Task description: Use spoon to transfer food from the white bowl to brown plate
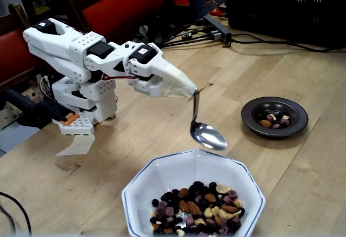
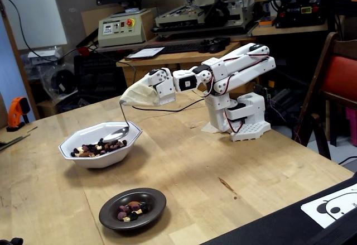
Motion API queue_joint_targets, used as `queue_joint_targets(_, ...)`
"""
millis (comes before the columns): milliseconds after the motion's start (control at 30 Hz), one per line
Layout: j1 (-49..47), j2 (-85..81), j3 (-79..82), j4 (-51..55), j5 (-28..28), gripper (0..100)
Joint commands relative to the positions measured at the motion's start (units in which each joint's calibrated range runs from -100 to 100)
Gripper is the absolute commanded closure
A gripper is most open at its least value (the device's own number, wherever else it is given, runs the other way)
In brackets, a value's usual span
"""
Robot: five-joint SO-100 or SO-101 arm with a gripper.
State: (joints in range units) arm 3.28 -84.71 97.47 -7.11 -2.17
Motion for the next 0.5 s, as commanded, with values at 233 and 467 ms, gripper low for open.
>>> queue_joint_targets(233,0.0,-1.0,0.2,0.6,-0.1,98)
queue_joint_targets(467,0.0,-1.0,0.2,1.1,-0.1,98)
